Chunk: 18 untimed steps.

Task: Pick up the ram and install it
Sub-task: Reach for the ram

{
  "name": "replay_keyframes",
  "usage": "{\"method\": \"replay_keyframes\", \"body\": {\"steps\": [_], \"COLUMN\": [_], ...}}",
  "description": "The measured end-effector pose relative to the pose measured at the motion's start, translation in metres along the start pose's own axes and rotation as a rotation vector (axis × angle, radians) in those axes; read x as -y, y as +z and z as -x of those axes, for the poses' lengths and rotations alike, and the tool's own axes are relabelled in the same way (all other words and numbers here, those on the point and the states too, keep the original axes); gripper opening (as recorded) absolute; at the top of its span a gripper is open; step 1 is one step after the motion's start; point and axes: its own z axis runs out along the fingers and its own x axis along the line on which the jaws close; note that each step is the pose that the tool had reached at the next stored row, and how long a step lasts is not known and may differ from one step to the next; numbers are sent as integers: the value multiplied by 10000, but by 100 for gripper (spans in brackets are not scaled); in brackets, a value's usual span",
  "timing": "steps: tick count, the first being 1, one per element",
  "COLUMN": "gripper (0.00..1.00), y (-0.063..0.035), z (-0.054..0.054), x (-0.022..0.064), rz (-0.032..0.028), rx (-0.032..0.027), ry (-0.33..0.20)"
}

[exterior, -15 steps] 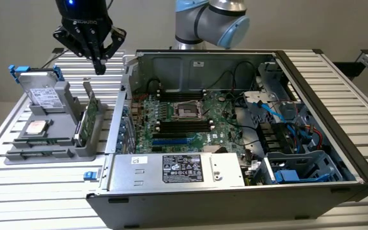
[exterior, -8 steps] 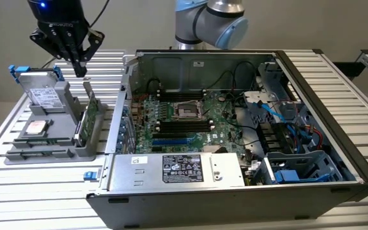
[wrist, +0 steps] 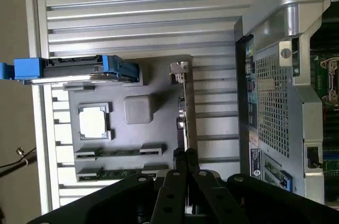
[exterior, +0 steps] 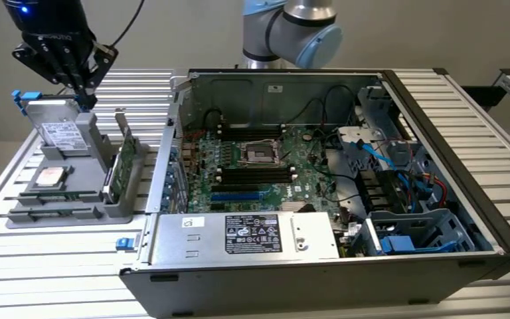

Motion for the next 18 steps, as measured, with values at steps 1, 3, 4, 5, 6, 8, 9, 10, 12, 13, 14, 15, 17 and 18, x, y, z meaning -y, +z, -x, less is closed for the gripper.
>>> {"method": "replay_keyframes", "body": {"steps": [1,3,4,5,6,8,9,10,12,13,14,15,17,18], "gripper": [10,10,10,10,10,10,10,10,10,10,10,10,10,10], "y": [6,18,25,31,38,53,61,70,92,102,112,120,132,136], "z": [-42,-133,-180,-225,-271,-358,-404,-449,-541,-580,-615,-639,-676,-692], "x": [3,10,14,18,21,28,32,36,54,67,83,104,153,178], "rz": [0,0,-1,-1,-1,-1,-1,1,15,27,40,55,86,98], "rx": [-3,-10,-12,-14,-14,-15,-16,-16,-17,-17,-19,-21,-23,-25], "ry": [0,2,2,1,1,1,2,2,0,-1,-3,-9,-25,-34]}}
